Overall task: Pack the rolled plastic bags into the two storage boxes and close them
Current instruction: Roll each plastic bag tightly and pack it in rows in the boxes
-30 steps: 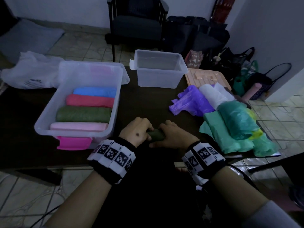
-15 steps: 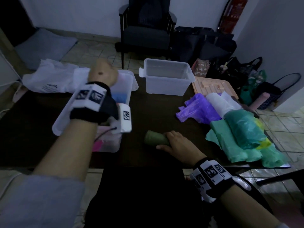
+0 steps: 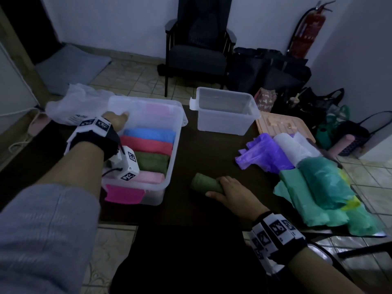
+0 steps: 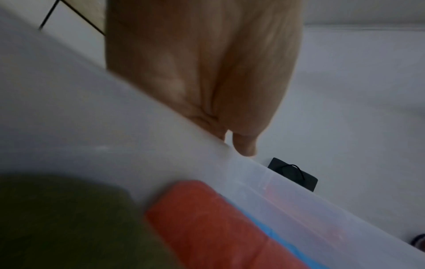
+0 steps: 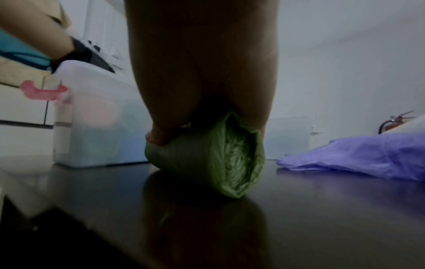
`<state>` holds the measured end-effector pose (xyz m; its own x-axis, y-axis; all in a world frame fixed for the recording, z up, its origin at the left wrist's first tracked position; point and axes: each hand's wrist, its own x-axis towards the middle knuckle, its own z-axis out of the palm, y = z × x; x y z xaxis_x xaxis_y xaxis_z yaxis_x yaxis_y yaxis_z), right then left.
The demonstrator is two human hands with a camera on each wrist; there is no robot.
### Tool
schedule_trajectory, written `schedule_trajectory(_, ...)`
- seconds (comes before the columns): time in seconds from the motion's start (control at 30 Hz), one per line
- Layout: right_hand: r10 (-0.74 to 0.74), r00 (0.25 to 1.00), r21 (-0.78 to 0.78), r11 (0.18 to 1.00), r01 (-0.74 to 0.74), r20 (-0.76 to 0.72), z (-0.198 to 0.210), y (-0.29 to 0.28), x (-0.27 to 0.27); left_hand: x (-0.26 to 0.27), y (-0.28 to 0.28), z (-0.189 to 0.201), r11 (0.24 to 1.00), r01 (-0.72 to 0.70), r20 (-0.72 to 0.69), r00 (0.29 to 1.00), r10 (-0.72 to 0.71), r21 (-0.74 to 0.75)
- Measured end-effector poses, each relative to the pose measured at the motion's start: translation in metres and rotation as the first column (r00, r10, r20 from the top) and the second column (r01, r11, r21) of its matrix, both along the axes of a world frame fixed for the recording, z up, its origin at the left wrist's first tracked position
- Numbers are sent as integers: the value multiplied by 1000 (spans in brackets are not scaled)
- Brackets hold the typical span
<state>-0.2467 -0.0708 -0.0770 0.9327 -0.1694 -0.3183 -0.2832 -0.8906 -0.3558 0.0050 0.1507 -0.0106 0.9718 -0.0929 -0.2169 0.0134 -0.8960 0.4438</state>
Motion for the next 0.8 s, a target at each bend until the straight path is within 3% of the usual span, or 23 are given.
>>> schedule_trajectory(0.1, -82, 993, 54, 996, 78, 89, 8, 1, 10, -5, 0, 0, 996, -46, -62, 997, 41, -82)
schedule_trajectory(0.23, -183, 935, 120, 981, 153, 305, 28, 4, 35, -12, 1, 4, 984, -15, 9, 1000, 17, -176)
schedule_trajectory(0.33, -147, 832, 126, 988, 94, 535, 53, 18, 55, -14, 7, 0, 942, -100, 24, 993, 113, -322)
schedule_trajectory(0.47, 38, 661, 31, 995, -92, 750, 86, 52, 87, -27, 18, 2, 926, -53, 87, 992, 92, -373)
schedule_trajectory(0.57, 163, 639, -81, 984, -157, 752, 105, 77, 116, -39, 25, 6, 918, -18, 156, 984, 87, -397)
schedule_trajectory(0.7, 328, 748, -392, 915, -99, 577, 114, 98, 146, -50, 28, 10, 894, -5, 199, 974, 106, -448)
schedule_trajectory(0.8, 361, 818, -524, 847, -87, 447, 108, 104, 157, -57, 31, 11, 880, 9, 235, 965, 117, -476)
